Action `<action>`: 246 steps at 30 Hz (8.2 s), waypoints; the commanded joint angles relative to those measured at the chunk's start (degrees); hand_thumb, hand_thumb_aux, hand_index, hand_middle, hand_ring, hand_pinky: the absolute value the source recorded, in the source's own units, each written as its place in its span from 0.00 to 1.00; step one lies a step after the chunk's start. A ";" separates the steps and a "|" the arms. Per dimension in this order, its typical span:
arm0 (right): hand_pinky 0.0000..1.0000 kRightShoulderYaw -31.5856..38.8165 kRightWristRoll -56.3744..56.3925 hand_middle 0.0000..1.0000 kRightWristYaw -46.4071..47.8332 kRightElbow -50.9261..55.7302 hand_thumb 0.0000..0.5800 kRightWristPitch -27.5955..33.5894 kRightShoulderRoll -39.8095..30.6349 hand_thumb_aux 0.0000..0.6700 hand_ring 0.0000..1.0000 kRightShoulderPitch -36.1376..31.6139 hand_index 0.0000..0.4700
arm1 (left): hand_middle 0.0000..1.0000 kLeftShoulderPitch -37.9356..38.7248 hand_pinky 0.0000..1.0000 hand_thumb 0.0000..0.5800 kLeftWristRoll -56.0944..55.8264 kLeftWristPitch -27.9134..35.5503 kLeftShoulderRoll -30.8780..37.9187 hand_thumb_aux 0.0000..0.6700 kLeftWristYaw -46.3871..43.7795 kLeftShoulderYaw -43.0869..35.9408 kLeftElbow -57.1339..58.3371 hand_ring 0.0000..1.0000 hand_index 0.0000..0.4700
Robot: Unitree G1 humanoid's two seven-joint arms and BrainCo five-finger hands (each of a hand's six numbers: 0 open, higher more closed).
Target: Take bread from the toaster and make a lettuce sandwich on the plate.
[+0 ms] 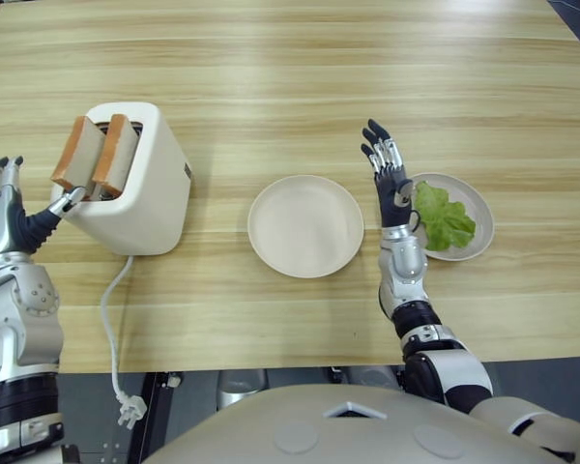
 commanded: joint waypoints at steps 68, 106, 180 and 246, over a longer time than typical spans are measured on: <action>0.00 0.98 -0.63 0.00 -1.04 1.47 0.00 -0.26 0.11 0.00 0.00 0.26 0.00 | 0.00 -6.93 0.00 0.82 -14.03 -12.41 -2.66 0.57 5.57 -6.63 12.03 0.00 0.56; 0.00 0.86 -1.65 0.00 -1.65 5.22 0.00 -1.22 0.31 0.00 0.00 -1.62 0.00 | 1.00 -16.00 1.00 1.00 -16.55 -10.84 -4.56 1.00 4.21 1.91 -14.79 1.00 0.98; 0.00 20.25 -50.84 0.00 -34.88 -1.68 0.00 37.04 -44.02 0.00 0.00 1.40 0.00 | 1.00 -19.46 1.00 0.00 -21.74 -7.40 -37.05 0.00 2.65 -28.47 2.24 1.00 0.00; 1.00 17.53 -46.61 1.00 -34.76 -23.42 1.00 35.00 -41.97 1.00 1.00 1.83 0.98 | 0.00 -13.48 0.00 0.00 -19.75 -10.70 -31.75 0.00 2.05 -19.77 -9.82 0.00 0.00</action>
